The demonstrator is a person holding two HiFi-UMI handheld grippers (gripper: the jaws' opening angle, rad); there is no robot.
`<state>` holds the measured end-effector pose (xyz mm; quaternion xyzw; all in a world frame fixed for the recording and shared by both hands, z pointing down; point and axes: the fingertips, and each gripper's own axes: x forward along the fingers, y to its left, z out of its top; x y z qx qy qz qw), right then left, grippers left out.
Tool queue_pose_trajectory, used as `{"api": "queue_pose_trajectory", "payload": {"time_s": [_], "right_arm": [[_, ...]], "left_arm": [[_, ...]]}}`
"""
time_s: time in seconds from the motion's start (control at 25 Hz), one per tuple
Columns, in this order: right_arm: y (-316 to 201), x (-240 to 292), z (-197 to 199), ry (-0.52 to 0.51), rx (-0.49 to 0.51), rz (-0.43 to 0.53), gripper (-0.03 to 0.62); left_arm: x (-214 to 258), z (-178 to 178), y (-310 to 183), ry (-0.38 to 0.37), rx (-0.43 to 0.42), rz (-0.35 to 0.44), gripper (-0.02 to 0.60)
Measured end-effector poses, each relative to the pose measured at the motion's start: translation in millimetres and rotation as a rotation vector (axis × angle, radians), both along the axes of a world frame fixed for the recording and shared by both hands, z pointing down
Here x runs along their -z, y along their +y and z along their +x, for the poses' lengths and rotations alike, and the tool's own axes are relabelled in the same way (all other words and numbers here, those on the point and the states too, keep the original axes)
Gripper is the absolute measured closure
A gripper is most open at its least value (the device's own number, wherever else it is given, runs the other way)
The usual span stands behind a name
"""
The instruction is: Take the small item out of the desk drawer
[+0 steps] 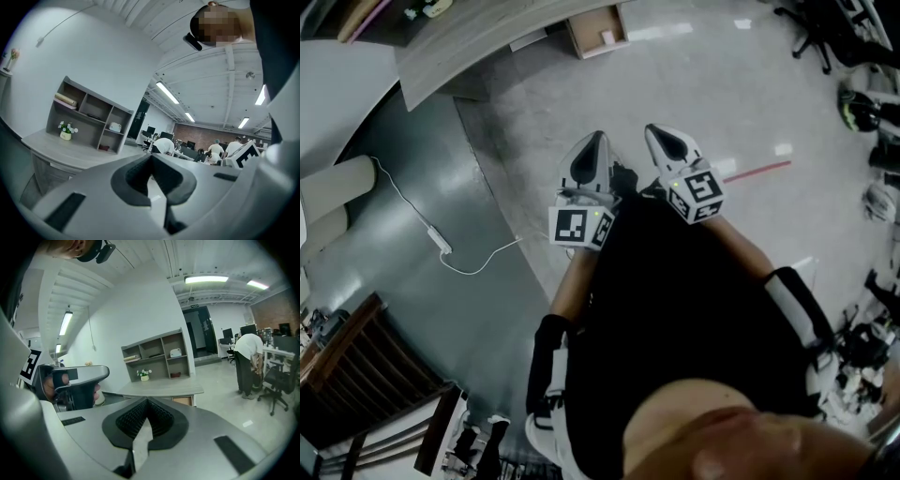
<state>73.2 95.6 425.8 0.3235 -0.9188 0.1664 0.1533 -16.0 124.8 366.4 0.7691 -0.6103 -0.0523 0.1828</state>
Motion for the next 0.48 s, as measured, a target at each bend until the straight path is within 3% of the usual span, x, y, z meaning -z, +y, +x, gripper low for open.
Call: {"api": "queue_pose_trajectory", "payload": {"time_s": [0.48], "right_arm": [[-67.0,-4.0,-34.1,0.028,-0.044,0.023,0.595]], "left_arm": [[-3.2,-32.1,-50.5,0.016,-0.007,0.014,0.586]]}}
